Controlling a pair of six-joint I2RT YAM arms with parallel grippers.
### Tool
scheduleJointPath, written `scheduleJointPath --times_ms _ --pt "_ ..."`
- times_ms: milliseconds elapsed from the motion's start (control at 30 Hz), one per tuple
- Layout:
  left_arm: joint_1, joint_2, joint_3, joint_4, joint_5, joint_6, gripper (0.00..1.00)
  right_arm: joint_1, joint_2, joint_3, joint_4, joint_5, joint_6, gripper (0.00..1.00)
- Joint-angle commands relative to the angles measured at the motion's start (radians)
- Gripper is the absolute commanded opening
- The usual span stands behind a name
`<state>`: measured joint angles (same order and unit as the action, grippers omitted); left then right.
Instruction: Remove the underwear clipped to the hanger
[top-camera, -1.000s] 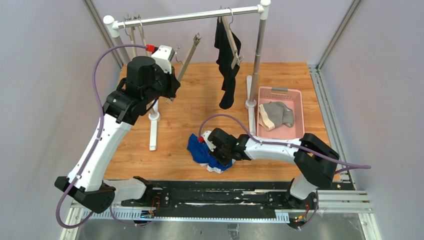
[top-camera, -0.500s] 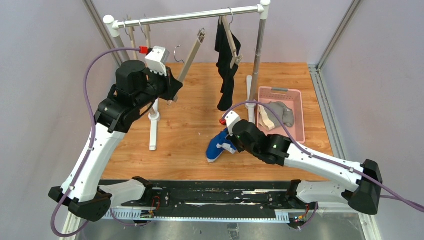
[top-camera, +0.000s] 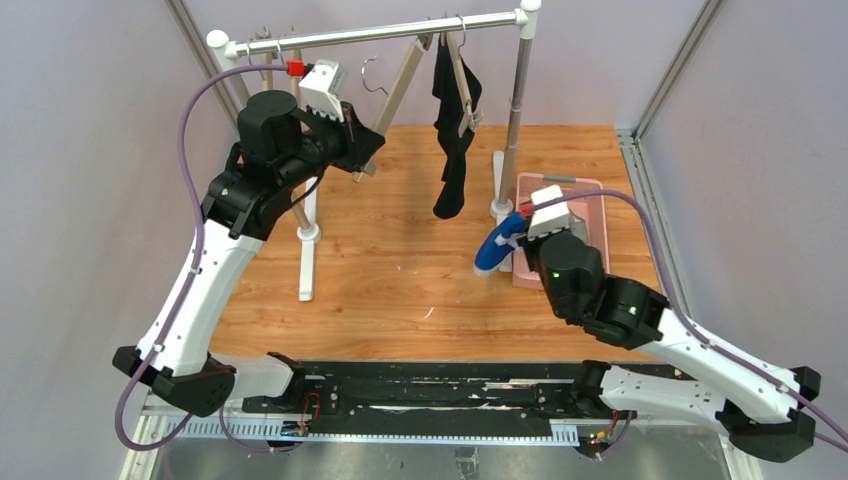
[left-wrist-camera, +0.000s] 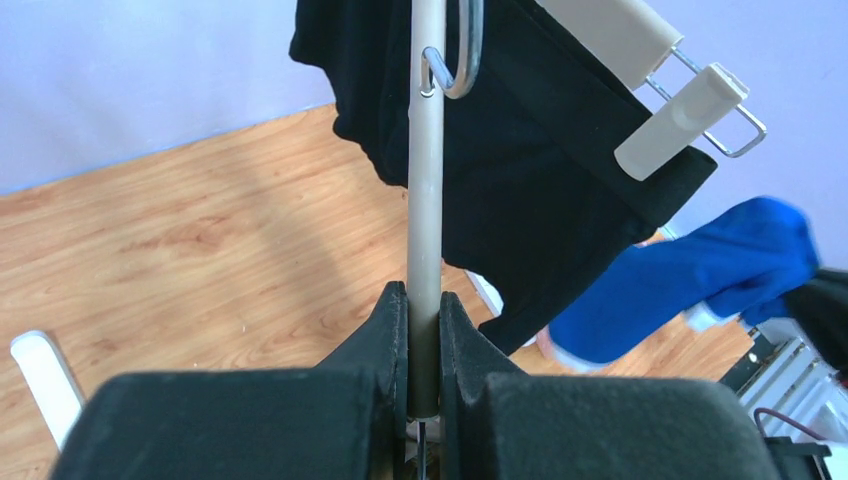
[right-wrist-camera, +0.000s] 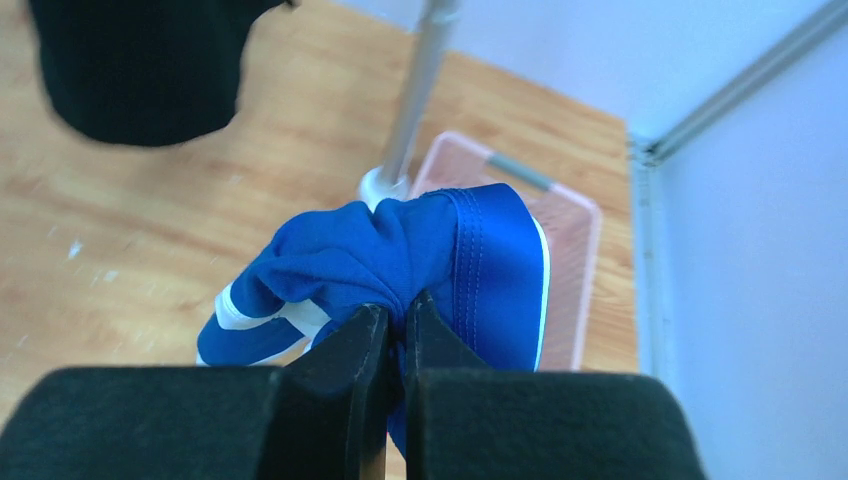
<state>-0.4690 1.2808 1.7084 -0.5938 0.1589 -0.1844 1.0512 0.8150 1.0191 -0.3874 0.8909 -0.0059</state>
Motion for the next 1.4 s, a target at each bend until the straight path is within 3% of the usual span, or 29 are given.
scheduleJointPath --times_ms 0,233,700,1033,1367 --pt "-0.005 0.006 0.036 0.036 -0.050 0.003 0.00 -0.068 -0.048 0.042 0.184 0.174 -0.197 0.01" --pt "-0.004 0.014 0.045 0.020 -0.152 0.013 0.00 -0.250 -0.064 0.021 0.314 0.089 -0.284 0.01" --pt "-0.004 0.042 0.145 -0.025 -0.257 0.059 0.00 -0.645 0.162 -0.026 0.250 -0.139 -0.123 0.01" --pt "-0.003 0.097 0.218 -0.075 -0.355 0.089 0.00 -0.727 0.287 -0.121 0.235 -0.297 0.026 0.00" --pt "0.042 0.204 0.319 -0.137 -0.370 0.099 0.00 -0.769 0.398 -0.149 0.233 -0.368 0.052 0.01"
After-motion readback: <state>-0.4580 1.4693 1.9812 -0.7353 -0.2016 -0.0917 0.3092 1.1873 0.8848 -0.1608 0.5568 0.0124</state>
